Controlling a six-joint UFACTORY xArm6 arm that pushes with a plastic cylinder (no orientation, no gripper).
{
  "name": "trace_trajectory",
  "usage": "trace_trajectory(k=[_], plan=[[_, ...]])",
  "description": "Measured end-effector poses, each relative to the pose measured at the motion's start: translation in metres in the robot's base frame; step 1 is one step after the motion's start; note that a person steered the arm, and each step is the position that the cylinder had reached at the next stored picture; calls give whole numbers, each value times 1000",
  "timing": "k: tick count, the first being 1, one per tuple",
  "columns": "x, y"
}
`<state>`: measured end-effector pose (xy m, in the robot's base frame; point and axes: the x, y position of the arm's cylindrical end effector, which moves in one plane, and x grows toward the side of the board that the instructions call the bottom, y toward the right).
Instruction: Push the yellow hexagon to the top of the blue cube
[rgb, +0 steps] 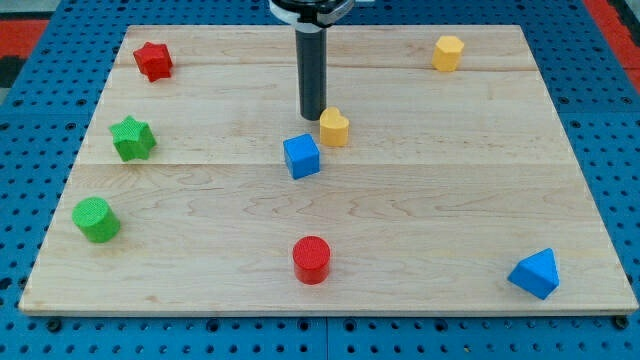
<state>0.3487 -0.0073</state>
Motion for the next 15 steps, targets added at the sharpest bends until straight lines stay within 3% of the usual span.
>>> trace_trajectory(k=[1, 2, 3, 4, 6, 7, 8, 10, 12, 14, 15], plan=[[-77, 22], [-135, 100], [-156, 139], [-137, 224], [-59, 181], [-56, 104], [-82, 170], [-79, -4], [-94, -95], [-31, -67], [-70, -42]])
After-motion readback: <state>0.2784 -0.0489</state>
